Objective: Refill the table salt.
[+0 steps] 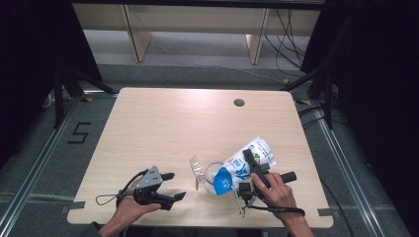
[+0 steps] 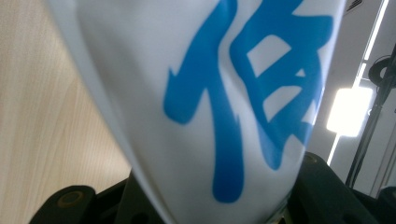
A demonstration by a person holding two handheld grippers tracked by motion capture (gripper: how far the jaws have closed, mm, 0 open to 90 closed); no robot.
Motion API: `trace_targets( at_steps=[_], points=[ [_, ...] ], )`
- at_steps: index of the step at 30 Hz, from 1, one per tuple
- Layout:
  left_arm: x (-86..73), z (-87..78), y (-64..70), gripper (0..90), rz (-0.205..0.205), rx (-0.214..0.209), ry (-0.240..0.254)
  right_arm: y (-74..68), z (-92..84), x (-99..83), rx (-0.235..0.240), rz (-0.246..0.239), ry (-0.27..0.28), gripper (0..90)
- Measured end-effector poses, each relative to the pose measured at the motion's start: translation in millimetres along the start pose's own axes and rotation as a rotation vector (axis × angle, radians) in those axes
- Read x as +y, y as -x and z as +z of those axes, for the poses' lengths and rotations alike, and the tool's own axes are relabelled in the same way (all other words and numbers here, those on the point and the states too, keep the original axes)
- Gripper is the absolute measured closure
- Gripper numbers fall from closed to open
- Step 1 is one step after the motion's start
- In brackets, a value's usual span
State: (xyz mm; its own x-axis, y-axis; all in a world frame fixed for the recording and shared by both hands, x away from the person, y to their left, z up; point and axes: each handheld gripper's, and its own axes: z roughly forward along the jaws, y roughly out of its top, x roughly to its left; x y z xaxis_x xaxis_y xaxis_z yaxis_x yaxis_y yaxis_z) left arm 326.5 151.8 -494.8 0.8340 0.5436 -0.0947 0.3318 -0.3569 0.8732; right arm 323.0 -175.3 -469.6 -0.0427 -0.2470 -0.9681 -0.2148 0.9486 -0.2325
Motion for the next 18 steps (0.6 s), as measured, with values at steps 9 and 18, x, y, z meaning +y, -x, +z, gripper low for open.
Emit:
trace_targets(
  at_steps=[9, 18],
  points=[
    [0.0, 0.0, 0.0, 21.1, 0.001, 0.0, 0.0, -2.7, 0.8, -0.6, -0.004, 0.034, 0.0, 64.6],
    [-0.1, 0.2, 0.2, 21.1, -0.001, 0.0, 0.001, -3.3, 1.2, -1.2, -0.005, 0.045, 0.0, 64.8]
  ],
)
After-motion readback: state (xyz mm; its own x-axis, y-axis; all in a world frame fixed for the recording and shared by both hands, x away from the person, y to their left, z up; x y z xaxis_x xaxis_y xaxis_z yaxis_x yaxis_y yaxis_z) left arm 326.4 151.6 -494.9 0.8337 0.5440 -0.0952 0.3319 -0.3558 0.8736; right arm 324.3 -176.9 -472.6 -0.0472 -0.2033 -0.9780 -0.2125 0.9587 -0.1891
